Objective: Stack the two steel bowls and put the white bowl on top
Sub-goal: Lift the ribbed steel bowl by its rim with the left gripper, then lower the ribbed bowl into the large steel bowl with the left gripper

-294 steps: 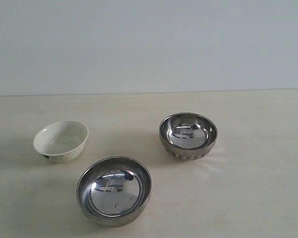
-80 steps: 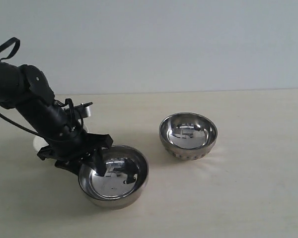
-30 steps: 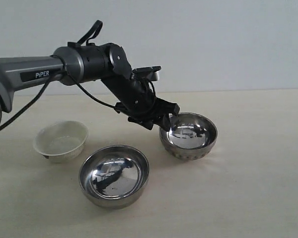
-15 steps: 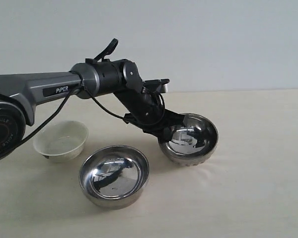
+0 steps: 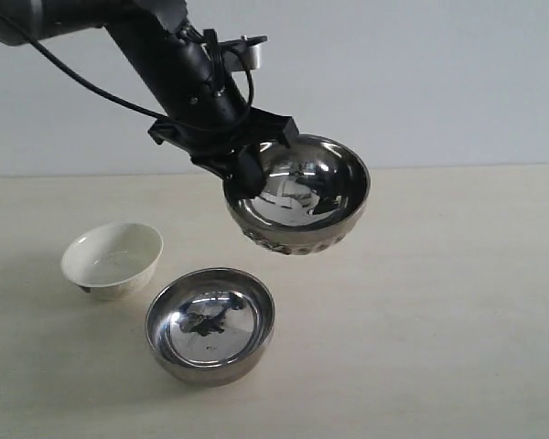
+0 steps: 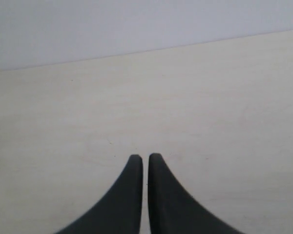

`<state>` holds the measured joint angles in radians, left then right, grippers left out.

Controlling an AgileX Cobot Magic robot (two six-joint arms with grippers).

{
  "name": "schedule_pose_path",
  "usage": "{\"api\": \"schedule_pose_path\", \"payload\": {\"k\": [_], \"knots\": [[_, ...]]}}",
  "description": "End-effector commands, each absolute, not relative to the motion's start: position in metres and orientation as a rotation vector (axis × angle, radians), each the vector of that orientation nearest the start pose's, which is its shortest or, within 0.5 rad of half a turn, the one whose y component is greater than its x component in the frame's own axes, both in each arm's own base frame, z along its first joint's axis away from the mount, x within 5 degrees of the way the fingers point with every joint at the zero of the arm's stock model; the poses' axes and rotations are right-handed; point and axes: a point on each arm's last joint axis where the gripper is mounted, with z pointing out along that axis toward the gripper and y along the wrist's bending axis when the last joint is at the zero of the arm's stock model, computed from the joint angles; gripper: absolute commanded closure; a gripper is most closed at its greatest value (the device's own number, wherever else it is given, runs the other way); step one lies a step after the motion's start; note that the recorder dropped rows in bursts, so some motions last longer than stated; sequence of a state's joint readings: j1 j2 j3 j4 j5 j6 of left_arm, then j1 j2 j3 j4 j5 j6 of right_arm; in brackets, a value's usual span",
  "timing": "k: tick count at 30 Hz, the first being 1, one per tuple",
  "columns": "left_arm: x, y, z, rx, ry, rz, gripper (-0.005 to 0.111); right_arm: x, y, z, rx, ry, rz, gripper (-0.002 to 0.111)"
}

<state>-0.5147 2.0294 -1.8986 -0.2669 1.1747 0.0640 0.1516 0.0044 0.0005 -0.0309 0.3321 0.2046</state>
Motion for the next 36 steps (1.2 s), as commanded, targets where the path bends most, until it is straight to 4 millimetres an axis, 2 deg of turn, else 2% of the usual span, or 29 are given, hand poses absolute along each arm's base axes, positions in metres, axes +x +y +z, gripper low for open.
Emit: {"api": "schedule_pose_path", "payload": {"k": [1,4,6,8,10,16,23,26,36], "knots": [[0.352,-0.205,0.298,0.643,2.729,-0.471,0.103,0.054,0.007,0.184,0.025,1.811,0.214,0.108],[0.337,-0.166,0.280,0.566,2.757,-0.493,0.103,0.054,0.007,0.184,0.025,1.811,0.214,0.108],[0.331,-0.155,0.273,0.539,2.738,-0.579,0.103,0.054,0.007,0.184,0.025,1.811,0.214,0.108],[0.325,-0.152,0.267,0.527,2.710,-0.678,0.103,0.054,0.007,0.184,0.025,1.811,0.214,0.108],[0.320,-0.152,0.258,0.556,2.709,-0.704,0.103,0.054,0.007,0.184,0.025,1.811,0.214,0.108],[0.314,-0.146,0.231,0.504,2.728,-0.649,0.103,0.054,0.007,0.184,0.025,1.811,0.214,0.108],[0.310,-0.135,0.211,0.473,2.760,-0.611,0.103,0.054,0.007,0.184,0.025,1.811,0.214,0.108],[0.312,-0.133,0.198,0.477,2.781,-0.584,0.103,0.054,0.007,0.184,0.025,1.811,0.214,0.108],[0.330,-0.139,0.174,0.410,2.822,-0.575,0.103,0.054,0.007,0.184,0.025,1.811,0.214,0.108]]}}
